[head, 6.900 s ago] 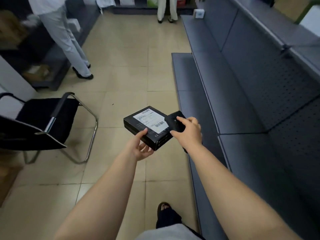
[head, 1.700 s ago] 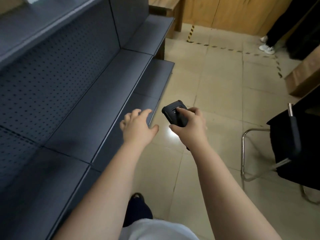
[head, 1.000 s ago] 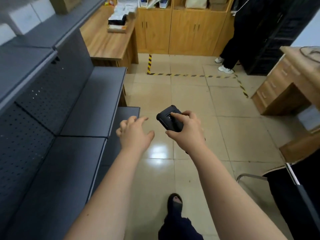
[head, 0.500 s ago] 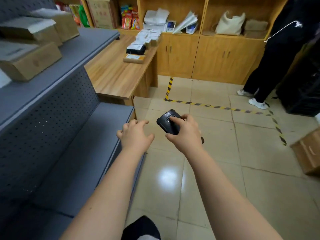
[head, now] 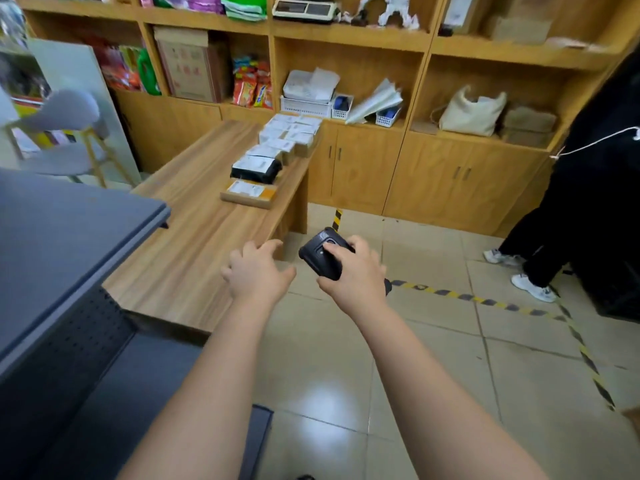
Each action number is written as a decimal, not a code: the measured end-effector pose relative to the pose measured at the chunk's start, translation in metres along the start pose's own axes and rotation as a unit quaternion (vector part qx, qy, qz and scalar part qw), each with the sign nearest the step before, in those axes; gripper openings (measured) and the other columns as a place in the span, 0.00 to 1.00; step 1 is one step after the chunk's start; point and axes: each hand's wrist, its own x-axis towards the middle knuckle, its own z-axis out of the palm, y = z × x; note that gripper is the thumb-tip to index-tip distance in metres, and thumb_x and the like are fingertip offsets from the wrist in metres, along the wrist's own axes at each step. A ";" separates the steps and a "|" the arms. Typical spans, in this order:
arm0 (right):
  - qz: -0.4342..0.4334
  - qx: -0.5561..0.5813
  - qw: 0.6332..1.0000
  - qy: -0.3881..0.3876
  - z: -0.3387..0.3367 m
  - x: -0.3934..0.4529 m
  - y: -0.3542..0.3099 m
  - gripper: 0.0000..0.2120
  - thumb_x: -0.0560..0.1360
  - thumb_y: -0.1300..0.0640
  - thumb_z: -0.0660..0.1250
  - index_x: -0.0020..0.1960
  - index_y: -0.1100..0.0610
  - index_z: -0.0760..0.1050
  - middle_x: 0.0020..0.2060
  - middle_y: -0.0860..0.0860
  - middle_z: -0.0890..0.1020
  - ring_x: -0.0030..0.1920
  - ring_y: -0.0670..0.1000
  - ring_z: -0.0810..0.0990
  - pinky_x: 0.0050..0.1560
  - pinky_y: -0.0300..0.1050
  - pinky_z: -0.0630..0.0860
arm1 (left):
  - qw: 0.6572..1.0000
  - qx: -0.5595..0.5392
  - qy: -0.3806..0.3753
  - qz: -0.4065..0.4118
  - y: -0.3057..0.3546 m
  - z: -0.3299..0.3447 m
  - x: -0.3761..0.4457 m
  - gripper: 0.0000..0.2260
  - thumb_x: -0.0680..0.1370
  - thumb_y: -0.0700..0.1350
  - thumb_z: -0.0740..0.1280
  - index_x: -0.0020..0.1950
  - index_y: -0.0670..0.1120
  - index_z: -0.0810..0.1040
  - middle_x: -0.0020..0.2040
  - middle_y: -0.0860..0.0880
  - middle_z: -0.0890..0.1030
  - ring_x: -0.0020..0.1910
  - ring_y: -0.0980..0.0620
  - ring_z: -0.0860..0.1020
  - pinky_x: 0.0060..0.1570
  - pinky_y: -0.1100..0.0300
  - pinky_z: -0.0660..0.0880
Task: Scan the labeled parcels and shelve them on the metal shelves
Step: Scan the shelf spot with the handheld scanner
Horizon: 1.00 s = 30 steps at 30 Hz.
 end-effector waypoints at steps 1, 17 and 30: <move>-0.002 0.004 1.000 -0.002 0.002 0.029 0.002 0.29 0.70 0.46 0.71 0.70 0.43 0.70 0.68 0.49 0.65 0.65 0.56 0.65 0.63 0.54 0.64 | 1.000 0.002 0.003 0.002 0.009 0.002 0.026 0.25 0.75 0.59 0.68 0.72 0.60 0.70 0.68 0.47 0.72 0.69 0.42 0.66 0.66 0.44 0.62; -0.145 0.043 0.975 -0.165 0.126 0.441 0.033 0.29 0.71 0.45 0.72 0.71 0.43 0.70 0.69 0.50 0.65 0.66 0.57 0.66 0.66 0.58 0.67 | 0.970 -0.006 -0.033 -0.242 0.050 0.100 0.367 0.24 0.77 0.59 0.66 0.71 0.55 0.70 0.68 0.45 0.71 0.68 0.41 0.66 0.64 0.45 0.63; -0.264 -0.006 0.930 -0.256 0.246 0.624 -0.033 0.28 0.72 0.46 0.71 0.71 0.43 0.70 0.71 0.51 0.65 0.68 0.57 0.64 0.69 0.55 0.62 | 0.818 -0.227 -0.033 -0.527 -0.013 0.184 0.530 0.45 0.72 0.66 0.71 0.79 0.46 0.56 0.80 0.40 0.52 0.80 0.40 0.46 0.75 0.38 0.52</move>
